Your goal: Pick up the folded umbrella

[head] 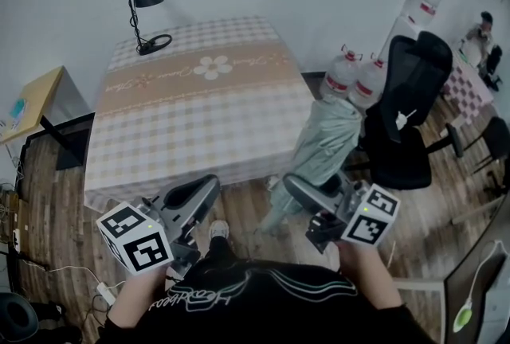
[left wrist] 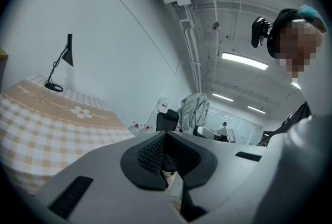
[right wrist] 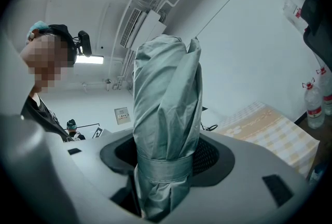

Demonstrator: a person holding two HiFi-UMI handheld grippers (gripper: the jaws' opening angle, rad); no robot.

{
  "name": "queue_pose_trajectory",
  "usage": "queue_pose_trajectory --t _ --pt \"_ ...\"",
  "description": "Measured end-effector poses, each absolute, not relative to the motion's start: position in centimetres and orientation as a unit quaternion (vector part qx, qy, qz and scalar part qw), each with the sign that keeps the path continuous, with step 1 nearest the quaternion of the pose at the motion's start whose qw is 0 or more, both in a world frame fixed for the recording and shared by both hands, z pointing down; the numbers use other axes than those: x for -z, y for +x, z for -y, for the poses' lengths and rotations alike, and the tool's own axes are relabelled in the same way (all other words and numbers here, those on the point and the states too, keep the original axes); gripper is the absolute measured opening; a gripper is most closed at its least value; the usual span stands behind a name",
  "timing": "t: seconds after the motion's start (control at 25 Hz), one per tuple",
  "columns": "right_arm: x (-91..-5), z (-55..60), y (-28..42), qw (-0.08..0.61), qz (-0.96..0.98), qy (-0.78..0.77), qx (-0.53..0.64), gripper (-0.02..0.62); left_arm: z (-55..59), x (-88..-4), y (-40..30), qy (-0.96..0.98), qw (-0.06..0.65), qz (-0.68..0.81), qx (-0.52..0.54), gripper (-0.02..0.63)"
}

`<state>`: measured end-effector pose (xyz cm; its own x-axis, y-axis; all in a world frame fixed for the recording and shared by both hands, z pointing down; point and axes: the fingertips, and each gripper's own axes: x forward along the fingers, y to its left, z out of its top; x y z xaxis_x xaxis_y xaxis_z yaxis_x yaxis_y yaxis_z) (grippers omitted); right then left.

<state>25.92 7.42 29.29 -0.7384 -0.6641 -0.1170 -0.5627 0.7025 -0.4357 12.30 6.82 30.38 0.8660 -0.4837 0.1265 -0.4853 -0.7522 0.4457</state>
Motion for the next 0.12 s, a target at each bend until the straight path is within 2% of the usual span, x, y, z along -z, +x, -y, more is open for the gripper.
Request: queue_pose_trajectory --t 0.12 --pt "-28.6 -8.2 23.6 0.129 -0.912 -0.339 0.189 0.270 -7.4 -29.6 10.0 0.937 0.238 0.257 0.001 -0.002"
